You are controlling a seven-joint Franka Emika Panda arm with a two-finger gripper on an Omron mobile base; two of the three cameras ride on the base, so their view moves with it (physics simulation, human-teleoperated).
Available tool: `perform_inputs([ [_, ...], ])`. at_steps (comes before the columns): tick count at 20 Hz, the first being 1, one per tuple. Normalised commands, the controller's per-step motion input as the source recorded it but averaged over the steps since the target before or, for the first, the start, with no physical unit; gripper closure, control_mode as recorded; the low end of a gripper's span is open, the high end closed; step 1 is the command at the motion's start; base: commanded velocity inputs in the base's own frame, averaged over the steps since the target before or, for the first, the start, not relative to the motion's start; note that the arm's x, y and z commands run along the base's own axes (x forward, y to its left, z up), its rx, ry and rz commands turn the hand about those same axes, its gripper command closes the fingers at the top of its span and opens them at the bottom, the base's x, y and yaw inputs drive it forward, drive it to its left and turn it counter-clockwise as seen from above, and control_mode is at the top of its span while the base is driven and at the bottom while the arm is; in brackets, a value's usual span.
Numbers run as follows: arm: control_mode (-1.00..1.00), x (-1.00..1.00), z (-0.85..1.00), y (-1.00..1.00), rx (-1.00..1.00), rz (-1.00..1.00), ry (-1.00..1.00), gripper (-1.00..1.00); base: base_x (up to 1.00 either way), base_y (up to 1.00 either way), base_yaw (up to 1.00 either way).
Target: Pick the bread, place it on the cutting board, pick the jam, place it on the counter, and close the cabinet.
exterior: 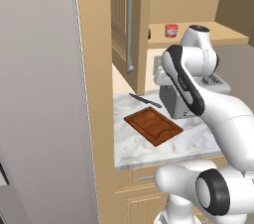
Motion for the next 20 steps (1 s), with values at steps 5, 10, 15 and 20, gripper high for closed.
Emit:
perform_inputs([
  [5,-1.00,-0.07,0.02,0.00,0.00,0.00,-0.09,-1.00,0.00,0.00,0.00],
  [10,-1.00,-0.20,0.10,0.00,-0.02,0.00,-0.20,-1.00,0.00,0.00,0.00],
  [15,-1.00,-0.28,0.10,0.00,-0.03,0.00,-0.22,-1.00,0.00,0.00,0.00],
  [20,-1.00,-0.23,0.08,-0.04,-0.03,0.00,-0.26,-1.00,0.00,0.00,0.00],
])
